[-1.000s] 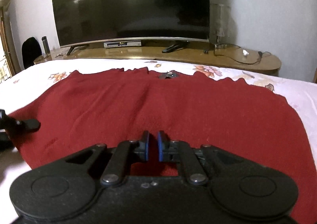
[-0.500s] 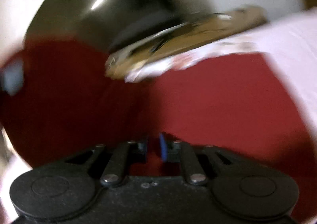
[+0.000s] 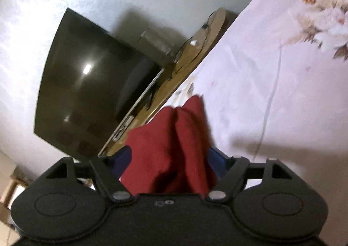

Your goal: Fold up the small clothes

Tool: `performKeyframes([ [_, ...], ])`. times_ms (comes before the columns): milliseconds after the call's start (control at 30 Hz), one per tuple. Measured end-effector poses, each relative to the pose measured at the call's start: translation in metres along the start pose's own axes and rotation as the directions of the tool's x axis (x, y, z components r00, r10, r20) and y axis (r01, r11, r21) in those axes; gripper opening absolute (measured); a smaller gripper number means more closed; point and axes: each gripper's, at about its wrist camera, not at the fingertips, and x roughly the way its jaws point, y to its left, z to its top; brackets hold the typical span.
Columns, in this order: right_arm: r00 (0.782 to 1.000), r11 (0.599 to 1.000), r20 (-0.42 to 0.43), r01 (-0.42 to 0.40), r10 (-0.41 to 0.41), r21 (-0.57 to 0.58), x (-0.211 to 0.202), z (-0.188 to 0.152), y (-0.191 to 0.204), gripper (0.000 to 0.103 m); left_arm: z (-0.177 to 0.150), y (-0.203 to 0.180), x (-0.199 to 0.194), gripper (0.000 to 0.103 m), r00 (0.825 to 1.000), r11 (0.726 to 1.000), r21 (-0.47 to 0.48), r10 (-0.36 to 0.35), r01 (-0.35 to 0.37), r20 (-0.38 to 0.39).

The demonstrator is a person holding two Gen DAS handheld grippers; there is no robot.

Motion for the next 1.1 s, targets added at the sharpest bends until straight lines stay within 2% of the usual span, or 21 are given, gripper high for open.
performKeyframes([
  [67,0.999,1.0,-0.03,-0.016,0.017,0.009,0.006,-0.005,0.002,0.077,0.002,0.02,-0.012,0.059,0.998,0.997,-0.061,0.047,-0.045,0.032],
  [167,0.997,0.999,-0.07,-0.027,0.03,0.034,0.018,-0.011,0.0,0.076,0.006,0.057,-0.02,0.059,0.979,0.969,-0.155,0.201,-0.192,0.039],
  [300,0.992,0.999,-0.122,-0.025,0.029,0.034,0.04,-0.008,0.002,0.074,0.005,0.093,-0.018,0.059,0.966,0.927,-0.281,0.259,-0.248,0.003],
  [400,0.989,1.0,-0.15,-0.006,0.007,0.006,0.056,-0.001,0.004,0.071,0.0,0.091,-0.005,0.059,0.955,0.908,-0.3,0.294,-0.291,-0.035],
  [533,0.983,0.999,-0.185,-0.017,0.009,-0.041,0.075,0.008,0.01,0.068,-0.003,0.094,0.018,0.059,0.951,0.902,-0.306,0.304,-0.305,-0.054],
  [700,0.977,0.996,-0.214,-0.034,0.016,-0.081,0.097,0.013,0.017,0.067,-0.008,0.093,0.015,0.059,0.951,0.903,-0.302,0.302,-0.306,-0.062],
  [767,0.976,0.994,-0.218,-0.047,0.025,-0.096,0.102,0.013,0.021,0.066,-0.01,0.096,0.011,0.063,0.952,0.9,-0.314,0.3,-0.303,-0.06],
  [800,0.975,0.993,-0.221,-0.05,0.026,-0.106,0.104,0.012,0.023,0.064,-0.011,0.098,0.011,0.068,0.95,0.896,-0.318,0.307,-0.309,-0.059],
  [900,0.974,0.988,-0.229,-0.042,0.007,-0.148,0.111,0.009,0.027,0.056,-0.015,0.101,0.01,0.07,0.951,0.892,-0.336,0.303,-0.303,-0.055],
  [967,0.974,0.983,-0.227,-0.022,-0.021,-0.184,0.112,0.008,0.029,0.044,-0.016,0.1,0.011,0.07,0.951,0.892,-0.335,0.304,-0.304,-0.055],
  [1033,0.973,0.978,-0.225,-0.004,-0.044,-0.209,0.113,0.007,0.03,0.039,-0.015,0.099,0.012,0.071,0.951,0.893,-0.33,0.305,-0.306,-0.058],
  [1100,0.973,0.968,-0.219,0.014,-0.071,-0.25,0.114,0.006,0.034,0.029,-0.014,0.098,0.013,0.071,0.951,0.893,-0.328,0.305,-0.307,-0.061],
])
